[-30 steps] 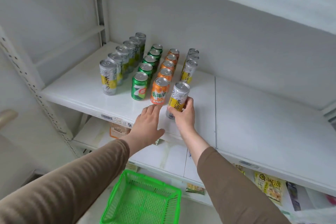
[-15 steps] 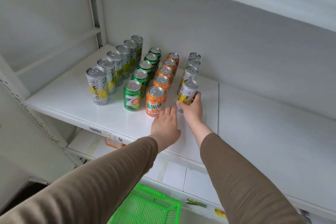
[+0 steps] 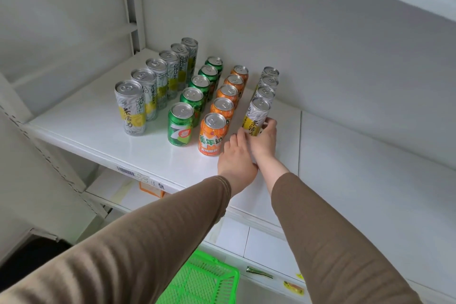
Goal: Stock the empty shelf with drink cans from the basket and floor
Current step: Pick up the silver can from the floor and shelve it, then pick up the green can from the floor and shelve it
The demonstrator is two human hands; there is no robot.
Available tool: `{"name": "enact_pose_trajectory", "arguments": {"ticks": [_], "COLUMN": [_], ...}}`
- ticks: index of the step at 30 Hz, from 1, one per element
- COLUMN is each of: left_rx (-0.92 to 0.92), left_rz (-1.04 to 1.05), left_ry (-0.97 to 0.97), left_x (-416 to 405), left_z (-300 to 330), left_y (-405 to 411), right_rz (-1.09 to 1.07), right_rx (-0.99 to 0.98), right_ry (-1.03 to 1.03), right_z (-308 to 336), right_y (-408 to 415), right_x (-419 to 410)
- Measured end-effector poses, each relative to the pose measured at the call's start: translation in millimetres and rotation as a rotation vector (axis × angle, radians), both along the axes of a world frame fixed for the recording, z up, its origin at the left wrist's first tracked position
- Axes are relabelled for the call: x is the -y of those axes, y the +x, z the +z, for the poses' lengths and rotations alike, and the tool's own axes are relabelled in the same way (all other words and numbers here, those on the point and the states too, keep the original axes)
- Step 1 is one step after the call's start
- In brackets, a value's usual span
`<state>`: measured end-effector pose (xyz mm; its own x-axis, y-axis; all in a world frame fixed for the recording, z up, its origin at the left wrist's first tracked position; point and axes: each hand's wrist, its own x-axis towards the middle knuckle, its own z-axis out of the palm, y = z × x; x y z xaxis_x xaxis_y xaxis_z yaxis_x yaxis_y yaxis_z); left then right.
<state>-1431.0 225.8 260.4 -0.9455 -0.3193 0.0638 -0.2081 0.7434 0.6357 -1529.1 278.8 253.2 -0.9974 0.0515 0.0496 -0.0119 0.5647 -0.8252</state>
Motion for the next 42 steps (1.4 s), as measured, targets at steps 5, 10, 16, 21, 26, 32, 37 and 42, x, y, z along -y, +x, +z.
{"name": "enact_pose_trajectory", "arguments": {"ticks": [5,10,16,21,26,32,37,42], "left_rx": [-0.091,-0.117,-0.011,0.057,0.246,0.491,0.654,0.789], "left_rz": [-0.105,-0.135,-0.033,0.041,0.052,0.081,0.107,0.146], "left_ry": [-0.108,-0.304,-0.357,-0.349,-0.345,-0.306,-0.209,-0.093], "left_x": [15.2,74.1,173.6,243.5,292.6,313.7,311.8,312.5], "left_z": [-3.9,-17.8,-50.8,-100.6,-175.8,-288.9,-395.9,-509.6], "left_y": [54.6,136.4,239.1,336.4,426.6,500.1,532.1,549.5], "right_rz": [-0.038,0.236,0.489,0.603,0.718,0.805,0.831,0.873], "right_rx": [-0.103,-0.367,-0.394,-0.338,-0.204,0.042,0.283,0.465], "right_ry": [0.111,0.411,0.594,0.615,0.644,0.659,0.657,0.658], "right_z": [7.2,5.7,-30.4,-83.6,-165.2,-288.3,-421.6,-554.6], "right_y": [60.4,151.4,258.9,354.2,429.9,480.3,505.4,528.8], "right_x": [-11.3,9.9,81.4,146.0,194.9,226.1,242.5,256.9]}}
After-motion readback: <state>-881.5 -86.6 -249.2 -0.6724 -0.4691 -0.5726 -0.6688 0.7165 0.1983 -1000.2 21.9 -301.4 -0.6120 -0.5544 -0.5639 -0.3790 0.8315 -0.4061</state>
